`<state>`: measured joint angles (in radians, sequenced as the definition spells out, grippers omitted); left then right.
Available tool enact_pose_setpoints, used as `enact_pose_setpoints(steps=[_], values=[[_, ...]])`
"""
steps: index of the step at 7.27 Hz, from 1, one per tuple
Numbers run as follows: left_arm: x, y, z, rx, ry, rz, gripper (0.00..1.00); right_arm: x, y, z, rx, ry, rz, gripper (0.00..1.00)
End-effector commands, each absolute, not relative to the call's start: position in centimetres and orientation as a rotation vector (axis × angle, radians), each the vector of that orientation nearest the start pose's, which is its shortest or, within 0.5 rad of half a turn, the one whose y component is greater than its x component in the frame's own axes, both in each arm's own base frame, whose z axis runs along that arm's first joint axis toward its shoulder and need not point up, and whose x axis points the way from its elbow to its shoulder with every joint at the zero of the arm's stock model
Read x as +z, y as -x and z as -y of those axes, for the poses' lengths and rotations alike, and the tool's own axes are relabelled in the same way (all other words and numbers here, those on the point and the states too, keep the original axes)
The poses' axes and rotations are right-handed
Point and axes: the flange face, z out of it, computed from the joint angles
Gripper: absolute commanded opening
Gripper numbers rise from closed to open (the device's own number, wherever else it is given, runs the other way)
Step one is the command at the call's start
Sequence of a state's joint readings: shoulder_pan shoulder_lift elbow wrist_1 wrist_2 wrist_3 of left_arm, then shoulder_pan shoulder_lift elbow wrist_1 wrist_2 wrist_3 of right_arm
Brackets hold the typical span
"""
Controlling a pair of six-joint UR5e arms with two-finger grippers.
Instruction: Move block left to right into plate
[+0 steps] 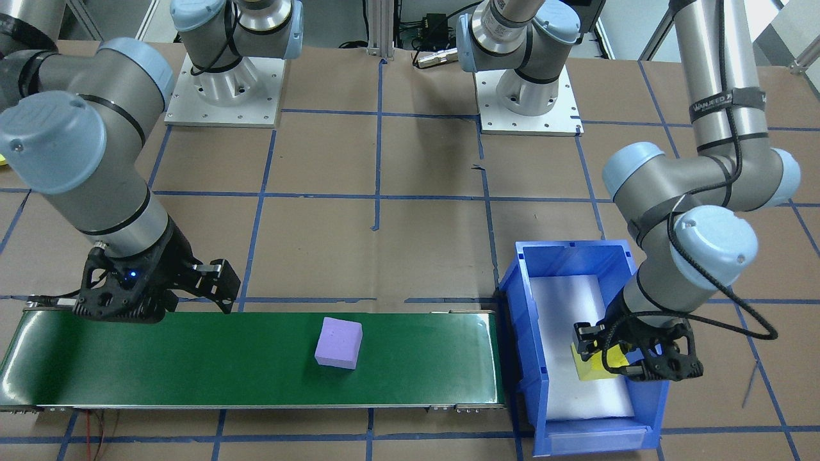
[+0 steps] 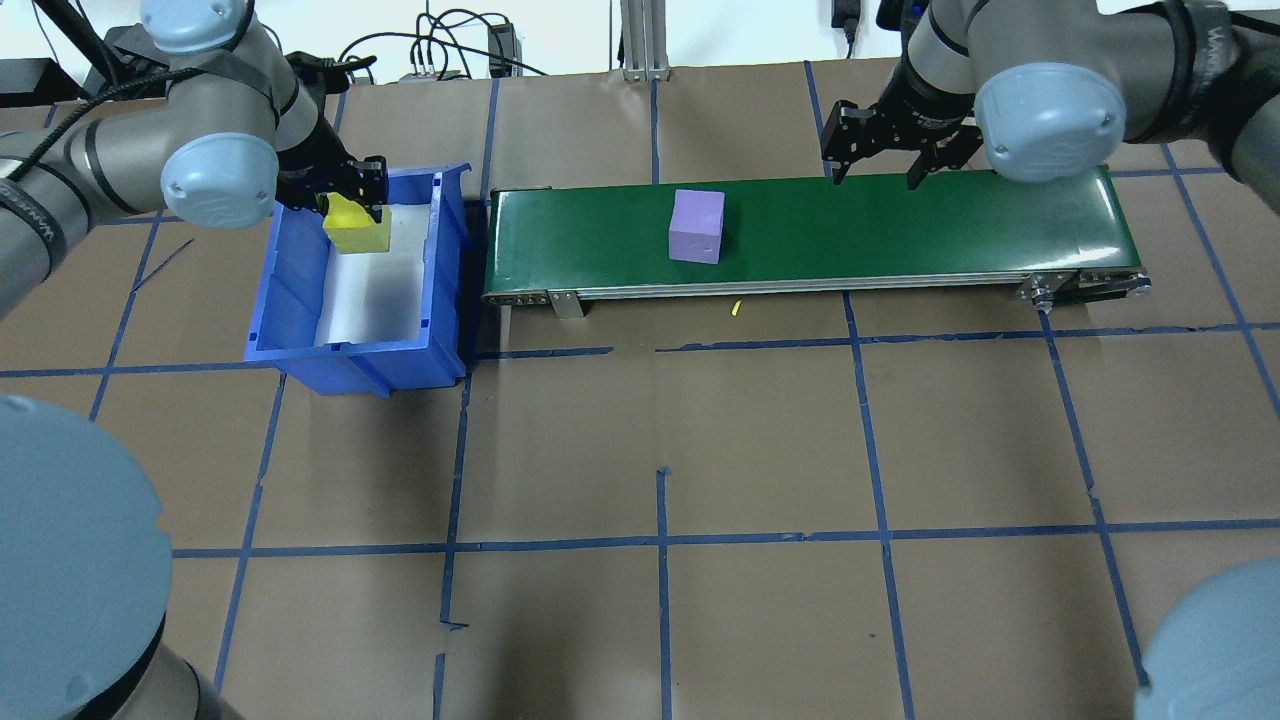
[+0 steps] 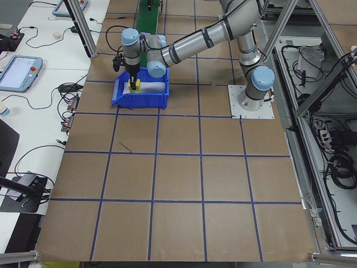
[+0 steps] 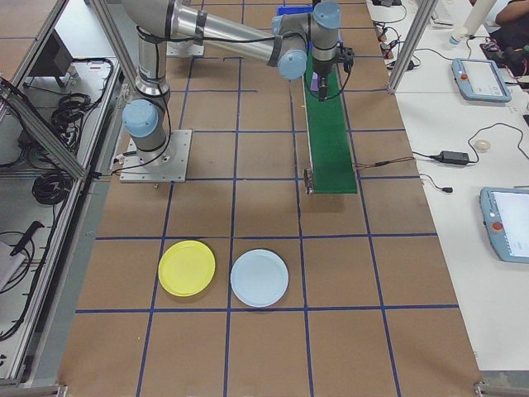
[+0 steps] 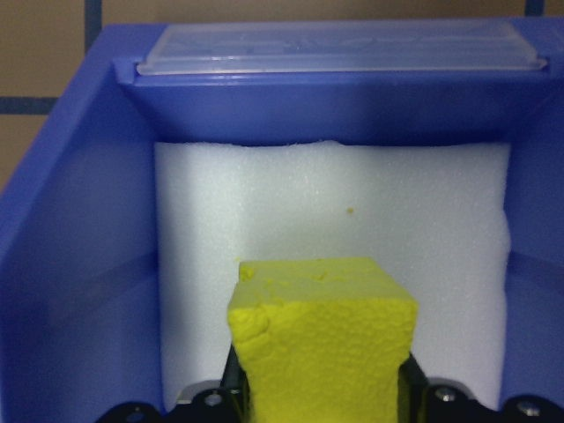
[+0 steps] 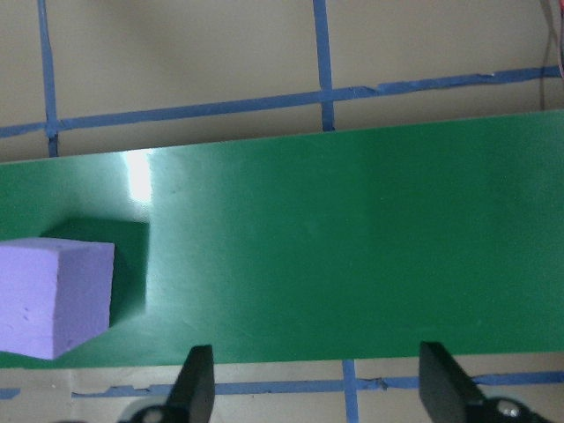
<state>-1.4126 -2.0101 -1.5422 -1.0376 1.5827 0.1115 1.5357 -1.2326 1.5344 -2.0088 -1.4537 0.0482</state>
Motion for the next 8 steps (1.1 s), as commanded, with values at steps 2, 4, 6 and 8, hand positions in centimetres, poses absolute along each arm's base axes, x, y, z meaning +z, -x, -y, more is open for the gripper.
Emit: enact_pose_setpoints(steps=[2, 4, 6, 8], values=[[39.2, 5.2, 63.0, -0.298, 0.118, -3.157, 0.23, 34.1, -13.4, 65.8, -0.206, -0.105, -2.904, 0.83], [38.9, 13.0, 62.2, -0.278, 0.148, -3.222, 0.23, 32.8, -13.4, 65.9, -0.175, -0.109, -2.905, 1.00], [36.3, 18.6, 61.6, -0.220, 0.057, -3.237, 0.24, 31.6, -13.4, 65.4, -0.137, -0.115, -2.907, 1.00], [31.3, 20.9, 63.2, -0.222, 0.044, -3.241, 0.27, 30.6, -13.4, 64.9, -0.103, -0.141, -2.905, 1.00]])
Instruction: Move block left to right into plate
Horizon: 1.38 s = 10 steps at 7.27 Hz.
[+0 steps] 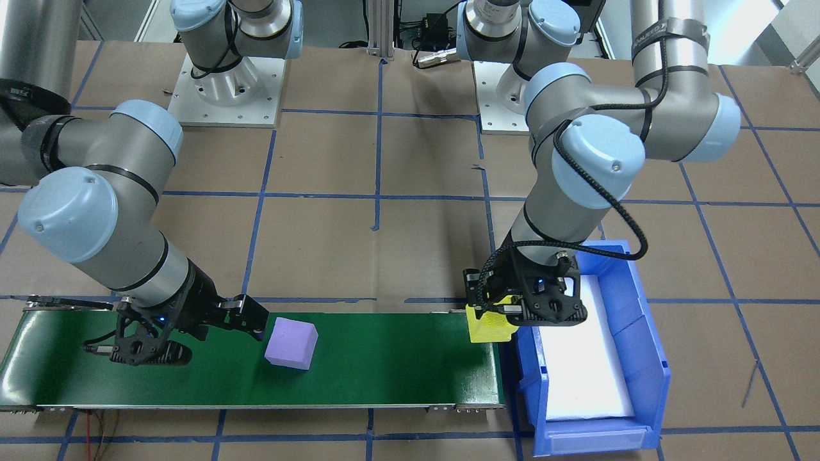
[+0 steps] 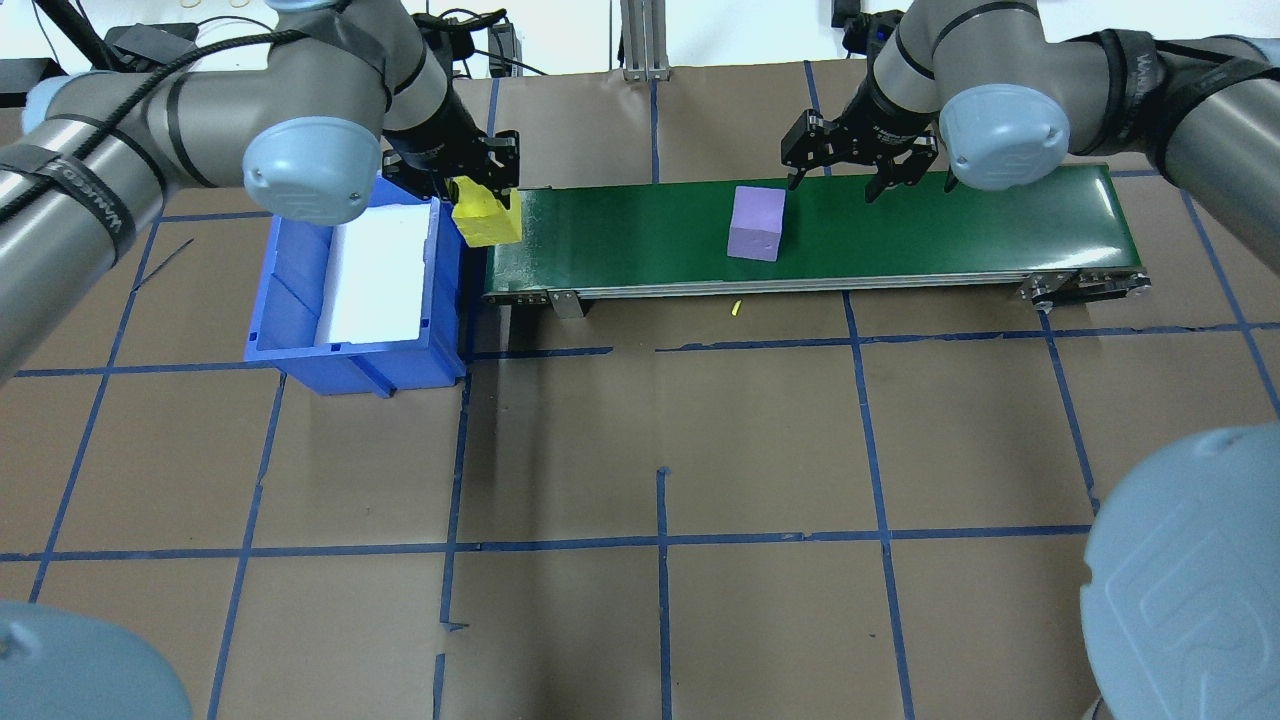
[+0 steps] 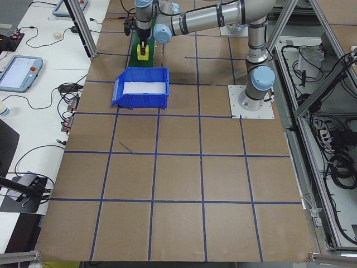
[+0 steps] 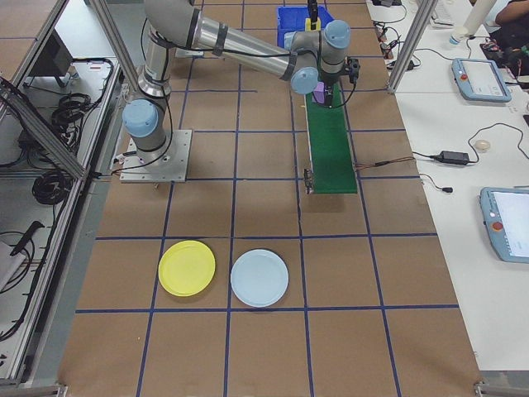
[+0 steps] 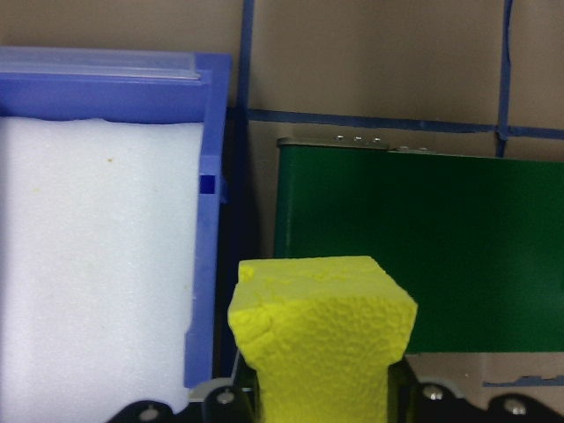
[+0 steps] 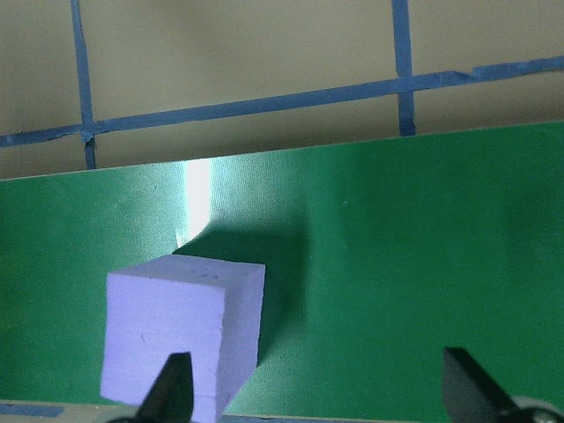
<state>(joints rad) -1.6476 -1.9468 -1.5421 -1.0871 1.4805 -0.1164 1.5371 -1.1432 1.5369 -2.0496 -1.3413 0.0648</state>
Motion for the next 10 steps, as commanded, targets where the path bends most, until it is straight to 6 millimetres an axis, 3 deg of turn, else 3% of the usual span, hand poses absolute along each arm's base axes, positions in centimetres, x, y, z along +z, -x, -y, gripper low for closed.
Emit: enact_pose_setpoints(steps=[1, 3, 4, 5, 7, 8, 9, 10], values=[[29.8, 21.2, 63.6, -0.211, 0.049, -3.240, 0.31, 30.6, -13.3, 65.1, -0.105, -0.145, -2.905, 1.00], [28.6, 21.3, 63.6, -0.200, 0.040, -3.240, 0.35, 30.6, -13.3, 65.2, -0.104, -0.156, -2.904, 1.00], [28.5, 21.3, 63.7, -0.243, 0.038, -3.242, 0.73, 30.6, -13.3, 65.2, -0.104, -0.157, -2.904, 1.00], [29.3, 21.3, 64.0, -0.284, 0.024, -3.239, 1.00, 30.4, -13.3, 65.1, -0.098, -0.172, -2.903, 1.00], [32.3, 21.0, 63.2, -0.305, 0.032, -3.228, 1.00, 29.9, -13.2, 65.0, -0.084, -0.179, -2.903, 1.00], [35.9, 20.7, 61.5, -0.296, 0.035, -3.228, 1.00, 27.4, -13.1, 65.4, -0.039, -0.183, -2.917, 1.00], [40.0, 19.3, 59.2, -0.273, 0.066, -3.224, 1.00, 26.2, -12.8, 65.9, -0.048, -0.185, -2.924, 0.91], [43.0, 17.2, 56.9, -0.223, 0.117, -3.217, 1.00, 26.4, -12.1, 66.1, -0.060, -0.185, -2.939, 0.42]])
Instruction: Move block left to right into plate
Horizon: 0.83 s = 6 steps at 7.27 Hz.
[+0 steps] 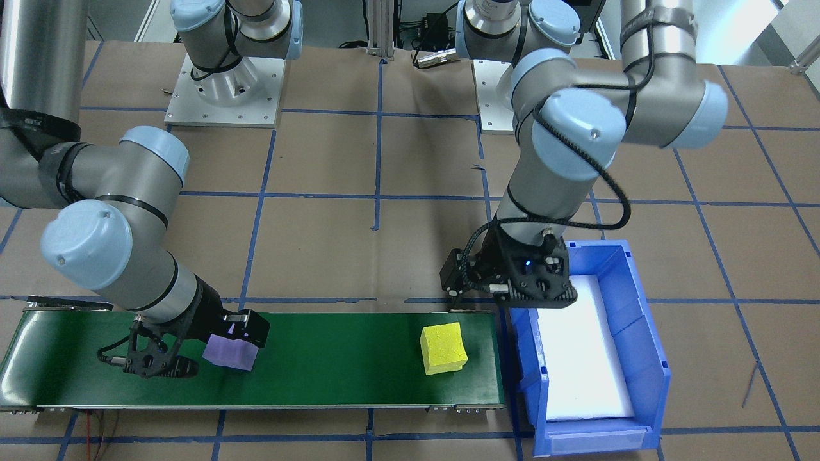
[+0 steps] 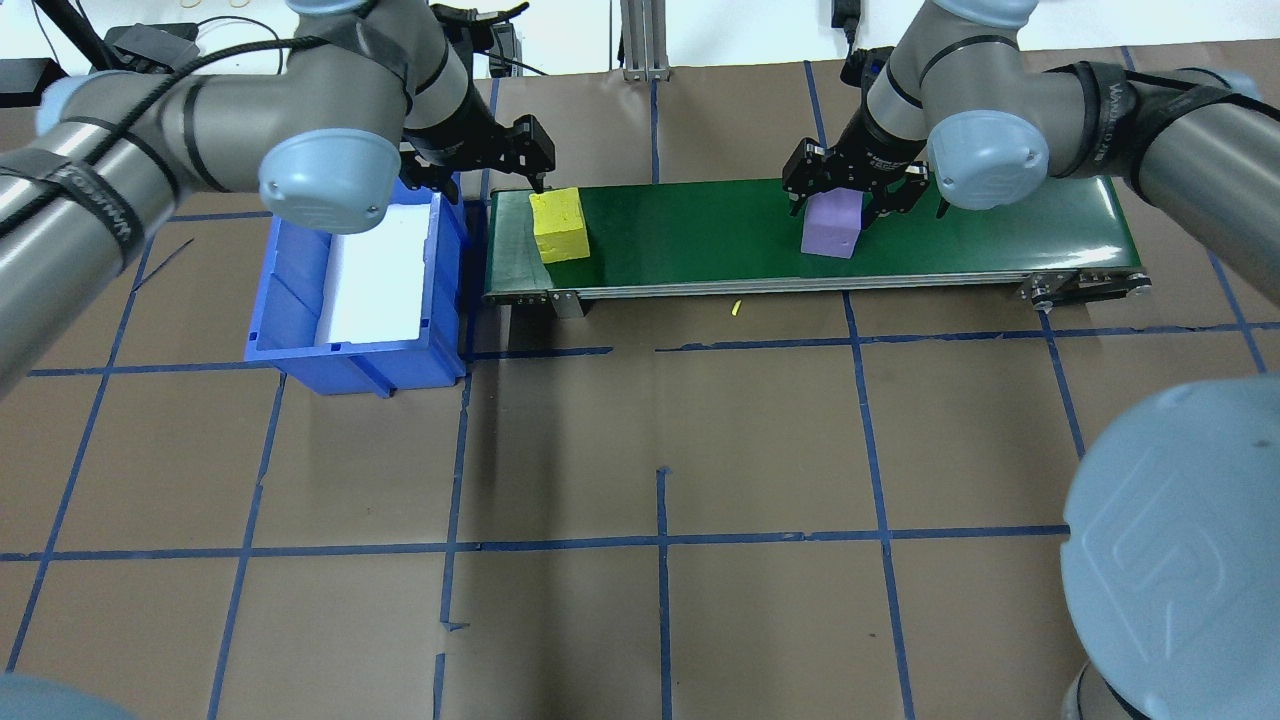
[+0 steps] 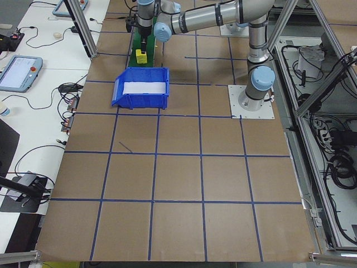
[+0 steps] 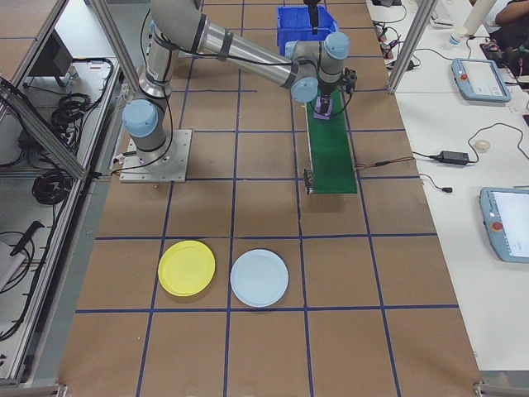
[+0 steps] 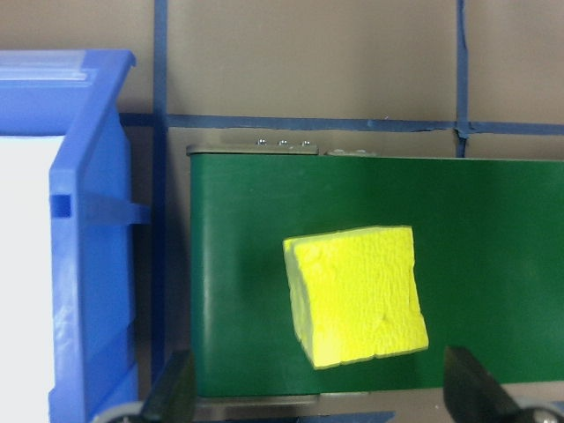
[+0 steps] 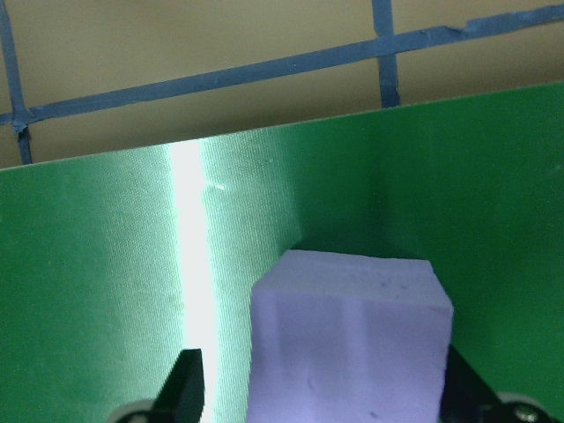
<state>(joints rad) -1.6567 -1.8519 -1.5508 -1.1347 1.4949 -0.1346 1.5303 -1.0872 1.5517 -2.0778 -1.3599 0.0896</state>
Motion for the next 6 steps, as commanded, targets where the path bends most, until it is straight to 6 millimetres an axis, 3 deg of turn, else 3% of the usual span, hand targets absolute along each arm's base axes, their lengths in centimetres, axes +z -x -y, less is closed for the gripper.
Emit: enact_pose_setpoints(steps=[1, 2, 3, 4, 5, 6], values=[[46.8, 15.1, 54.0, -0.177, 0.173, -3.210, 1.00, 27.5, -9.2, 66.3, -0.097, -0.208, -3.078, 0.10], [49.0, 14.2, 49.6, -0.071, 0.179, -3.202, 1.00, 29.6, -6.0, 66.3, -0.145, -0.202, -3.119, 0.07], [50.4, 13.0, 47.4, -0.039, 0.097, -3.135, 1.00, 31.6, -3.3, 65.4, -0.181, -0.113, -3.140, 0.07], [51.2, 12.8, 45.9, -0.018, 0.058, -3.097, 1.00, 32.1, 1.4, 64.3, -0.148, 0.056, -3.236, 0.07], [51.2, 12.4, 46.1, -0.024, 0.062, -3.115, 1.00, 32.4, 8.5, 61.5, -0.097, 0.063, -3.255, 0.07], [51.1, 12.3, 46.3, -0.022, 0.077, -3.149, 1.00, 33.1, 16.4, 58.6, -0.090, 0.273, -3.262, 0.07]])
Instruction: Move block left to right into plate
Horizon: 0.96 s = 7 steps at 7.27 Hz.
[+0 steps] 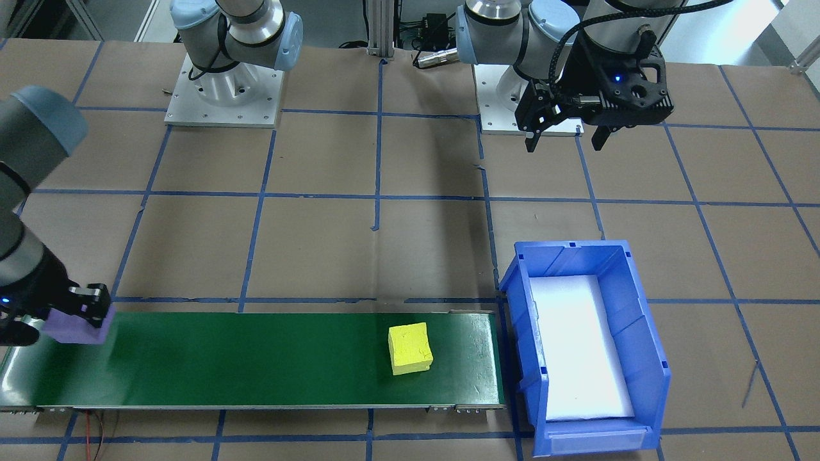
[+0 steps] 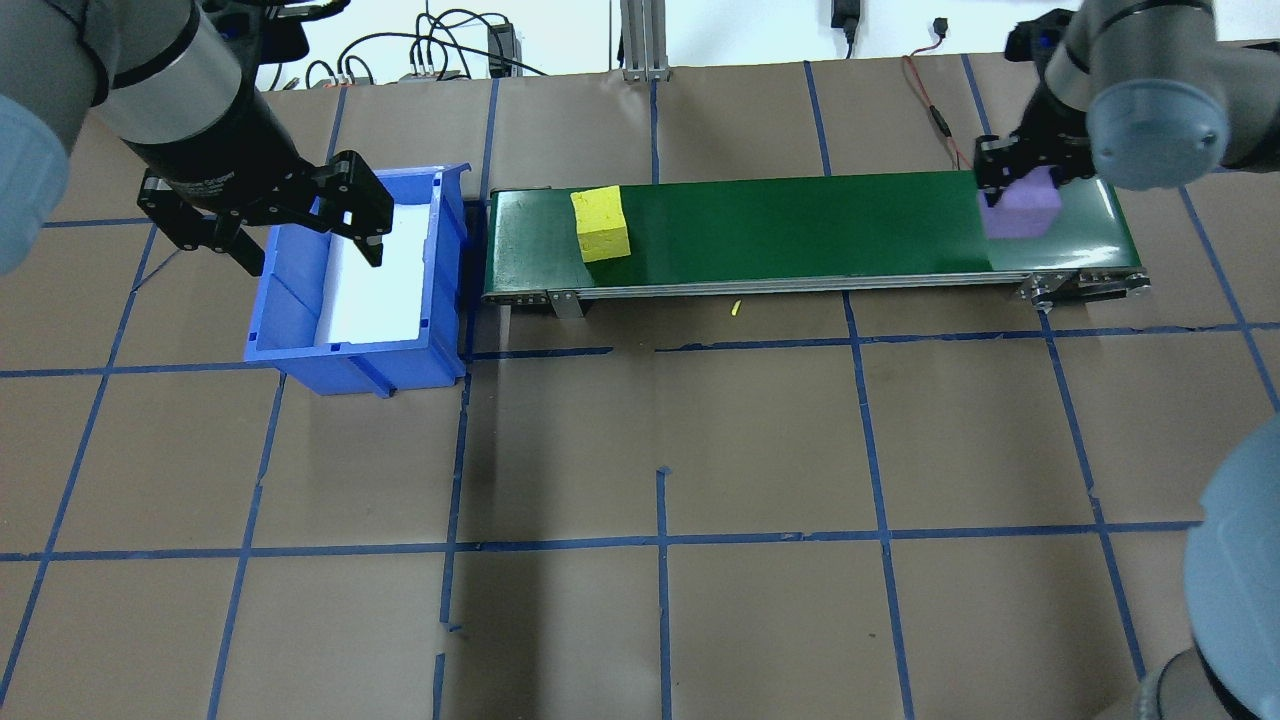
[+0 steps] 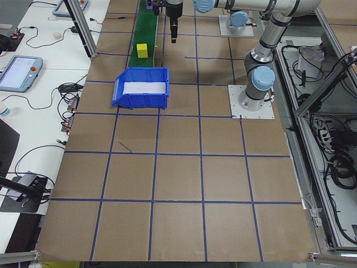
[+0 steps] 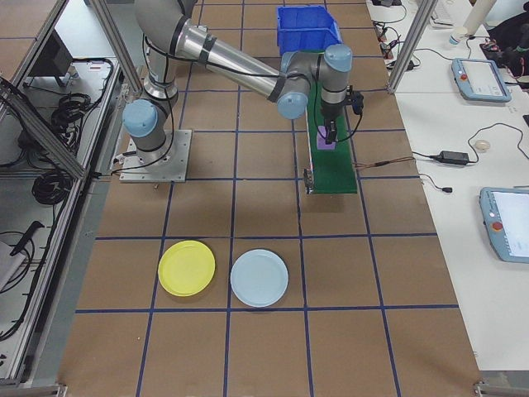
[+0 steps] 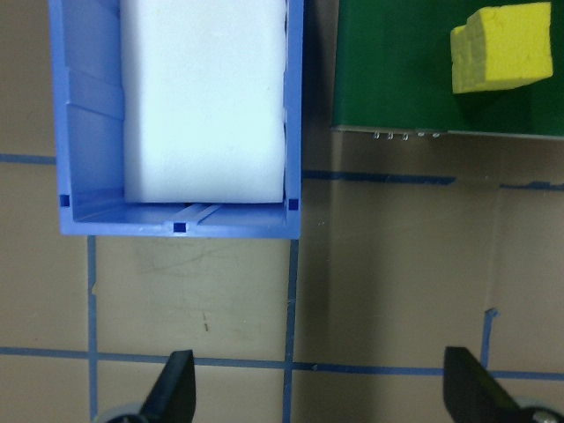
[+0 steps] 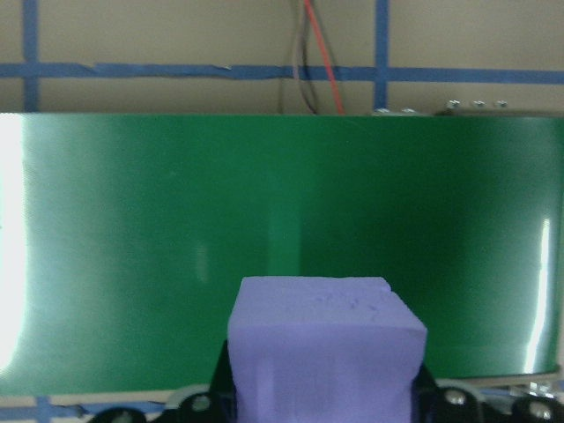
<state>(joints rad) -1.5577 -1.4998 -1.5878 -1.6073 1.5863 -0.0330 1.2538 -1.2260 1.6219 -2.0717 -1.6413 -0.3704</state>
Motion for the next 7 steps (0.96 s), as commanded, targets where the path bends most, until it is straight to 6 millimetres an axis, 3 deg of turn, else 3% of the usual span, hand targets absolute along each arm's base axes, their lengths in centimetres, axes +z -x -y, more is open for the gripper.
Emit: enact_pose_setpoints(steps=[1, 2, 3, 4, 5, 6, 7], values=[[52.4, 12.5, 45.3, -0.053, 0.072, -3.154, 1.00, 33.3, 25.3, 55.4, -0.141, 0.254, -3.248, 0.07], [51.9, 12.9, 45.4, -0.034, 0.060, -3.165, 1.00, 31.9, 31.2, 52.5, -0.142, 0.420, -3.210, 0.08], [51.9, 12.8, 45.4, -0.030, 0.060, -3.184, 1.00, 31.6, 35.4, 50.0, -0.128, 0.473, -3.229, 0.08], [52.0, 12.4, 45.6, -0.036, 0.024, -3.182, 1.00, 29.6, 39.8, 46.8, -0.082, 0.590, -3.190, 0.08], [52.0, 12.3, 45.4, -0.021, 0.022, -3.173, 1.00, 27.7, 44.0, 43.6, -0.067, 0.560, -3.181, 0.08], [52.5, 12.0, 45.6, -0.040, 0.031, -3.171, 1.00, 26.1, 46.9, 41.4, -0.074, 0.567, -3.187, 0.09], [52.5, 11.8, 45.6, -0.033, 0.038, -3.170, 1.00, 24.6, 48.1, 40.4, -0.041, 0.534, -3.174, 0.14]])
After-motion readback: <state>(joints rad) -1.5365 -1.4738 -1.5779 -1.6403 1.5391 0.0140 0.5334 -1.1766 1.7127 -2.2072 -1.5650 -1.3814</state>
